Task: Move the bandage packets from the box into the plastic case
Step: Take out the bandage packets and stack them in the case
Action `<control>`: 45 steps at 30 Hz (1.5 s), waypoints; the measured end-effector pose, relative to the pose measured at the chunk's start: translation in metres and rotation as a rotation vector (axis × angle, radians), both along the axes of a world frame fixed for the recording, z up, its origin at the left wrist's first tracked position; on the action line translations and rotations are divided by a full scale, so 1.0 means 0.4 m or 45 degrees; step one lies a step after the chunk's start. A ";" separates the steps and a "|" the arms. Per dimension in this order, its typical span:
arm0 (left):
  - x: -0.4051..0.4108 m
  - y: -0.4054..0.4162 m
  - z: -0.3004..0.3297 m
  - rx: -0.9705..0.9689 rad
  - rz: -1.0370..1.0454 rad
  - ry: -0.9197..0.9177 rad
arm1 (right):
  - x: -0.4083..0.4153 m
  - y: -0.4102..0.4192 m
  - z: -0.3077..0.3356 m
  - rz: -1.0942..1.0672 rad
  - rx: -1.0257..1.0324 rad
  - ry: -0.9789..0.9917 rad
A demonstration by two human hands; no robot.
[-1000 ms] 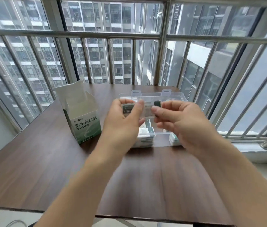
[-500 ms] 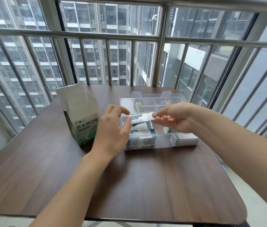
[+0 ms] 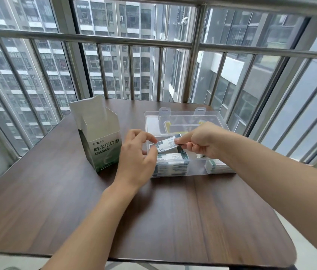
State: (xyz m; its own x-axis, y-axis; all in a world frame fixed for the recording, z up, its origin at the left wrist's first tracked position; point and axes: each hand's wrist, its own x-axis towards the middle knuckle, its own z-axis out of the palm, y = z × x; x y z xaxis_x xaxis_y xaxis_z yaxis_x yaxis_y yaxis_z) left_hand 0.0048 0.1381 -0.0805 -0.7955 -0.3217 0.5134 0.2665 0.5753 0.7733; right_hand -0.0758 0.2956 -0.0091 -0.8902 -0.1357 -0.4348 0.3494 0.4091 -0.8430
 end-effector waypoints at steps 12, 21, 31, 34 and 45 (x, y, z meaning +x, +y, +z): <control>-0.001 -0.007 0.003 -0.020 -0.017 -0.025 | -0.001 0.025 0.016 0.187 0.463 0.454; -0.034 -0.014 0.113 -0.542 -0.151 -0.346 | 0.001 0.023 0.046 0.484 0.624 0.299; -0.080 0.003 0.138 -0.950 -0.167 -0.613 | 0.002 0.024 0.040 0.573 0.612 0.246; -0.080 -0.003 0.131 -0.968 -0.159 -0.584 | 0.000 0.033 0.030 0.627 0.600 0.283; -0.076 -0.005 0.139 -0.944 -0.171 -0.605 | 0.009 0.024 0.028 0.926 0.761 0.351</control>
